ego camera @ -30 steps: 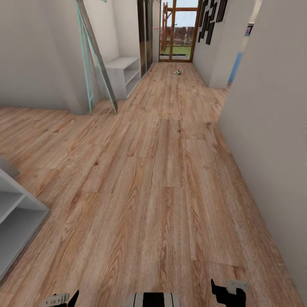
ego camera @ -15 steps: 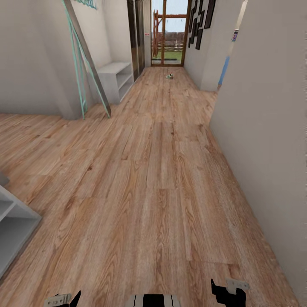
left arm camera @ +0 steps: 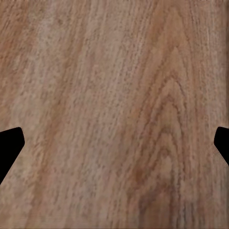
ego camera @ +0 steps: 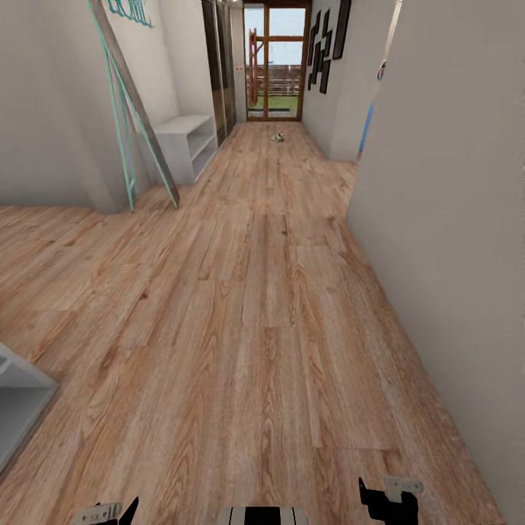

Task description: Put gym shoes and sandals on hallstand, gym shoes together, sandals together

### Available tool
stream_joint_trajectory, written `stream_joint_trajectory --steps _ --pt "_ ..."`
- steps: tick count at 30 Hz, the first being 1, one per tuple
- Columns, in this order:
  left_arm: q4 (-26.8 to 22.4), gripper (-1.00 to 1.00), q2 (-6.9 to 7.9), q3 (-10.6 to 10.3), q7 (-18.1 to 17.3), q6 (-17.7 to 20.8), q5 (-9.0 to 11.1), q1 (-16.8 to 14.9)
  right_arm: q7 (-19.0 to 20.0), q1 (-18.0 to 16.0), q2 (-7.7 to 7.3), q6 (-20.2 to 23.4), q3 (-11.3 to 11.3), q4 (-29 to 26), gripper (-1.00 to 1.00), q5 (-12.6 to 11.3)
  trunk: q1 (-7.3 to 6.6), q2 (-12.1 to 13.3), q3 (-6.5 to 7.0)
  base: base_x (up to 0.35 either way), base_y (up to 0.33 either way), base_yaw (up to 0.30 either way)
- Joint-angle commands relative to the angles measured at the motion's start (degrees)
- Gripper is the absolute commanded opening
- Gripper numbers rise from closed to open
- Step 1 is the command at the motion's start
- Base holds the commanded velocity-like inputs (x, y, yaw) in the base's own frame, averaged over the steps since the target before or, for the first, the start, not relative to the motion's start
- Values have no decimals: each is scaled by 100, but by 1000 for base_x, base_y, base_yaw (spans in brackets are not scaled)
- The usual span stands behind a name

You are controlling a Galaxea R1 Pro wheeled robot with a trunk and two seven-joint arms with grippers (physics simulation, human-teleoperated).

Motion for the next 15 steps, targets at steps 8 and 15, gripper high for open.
stream_joint_trajectory --steps 8,15 --pt "7 100 1 6 -51 6 58 -3 -19 -4 -1 -18 -36 7 100 42 -1 -1 67 0 0 -99" --pt "6 100 1 -9 -55 13 55 -3 -20 -4 -2 -18 -36 7 100 39 -1 -1 130 0 0 -95"
